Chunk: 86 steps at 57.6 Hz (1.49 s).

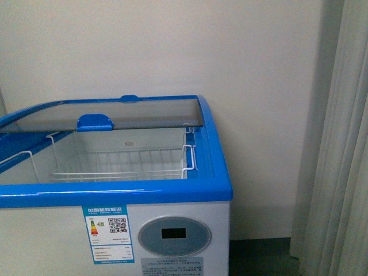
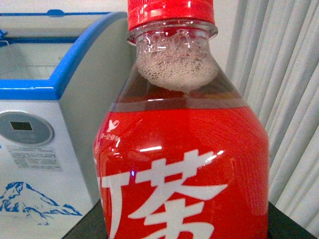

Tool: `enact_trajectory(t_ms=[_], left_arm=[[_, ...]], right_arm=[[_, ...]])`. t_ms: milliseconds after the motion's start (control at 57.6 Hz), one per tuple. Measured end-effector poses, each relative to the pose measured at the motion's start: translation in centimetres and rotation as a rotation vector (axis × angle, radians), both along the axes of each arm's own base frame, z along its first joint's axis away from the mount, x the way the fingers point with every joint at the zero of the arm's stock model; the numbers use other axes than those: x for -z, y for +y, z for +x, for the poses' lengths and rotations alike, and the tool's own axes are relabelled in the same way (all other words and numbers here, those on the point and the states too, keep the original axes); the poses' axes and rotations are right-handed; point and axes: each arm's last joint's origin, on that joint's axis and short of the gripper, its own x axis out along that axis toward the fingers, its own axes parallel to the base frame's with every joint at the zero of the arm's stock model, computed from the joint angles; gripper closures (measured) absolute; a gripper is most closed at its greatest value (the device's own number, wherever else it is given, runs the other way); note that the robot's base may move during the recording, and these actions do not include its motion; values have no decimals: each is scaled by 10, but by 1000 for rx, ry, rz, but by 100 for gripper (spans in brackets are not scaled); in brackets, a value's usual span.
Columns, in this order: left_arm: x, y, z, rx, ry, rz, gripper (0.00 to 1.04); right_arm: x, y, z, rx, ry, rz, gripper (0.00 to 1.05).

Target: Put drink in fridge

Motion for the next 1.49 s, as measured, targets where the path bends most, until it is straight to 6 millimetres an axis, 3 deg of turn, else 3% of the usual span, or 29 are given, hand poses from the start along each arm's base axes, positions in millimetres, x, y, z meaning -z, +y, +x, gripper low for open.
enact_trajectory(t_ms=[364,885,972,1059,1267,1492], left_arm=[[0,0,0,0,0,0,7],[0,0,0,0,0,1,8],[0,0,0,0,0,1,8],[0,0,0,2,0,1,8],[0,0,0,0,0,1,8],[0,0,0,0,0,1,8]], right_arm=[[0,0,0,0,0,0,64],[0,0,0,3,-1,0,64],[-14,2,-2,162,-156,-63,64],[-17,5,-2,187,-166,-88,64],[-16,17,23,94,-84,-117,64],[-34,19,55,87,-51,-142,64]])
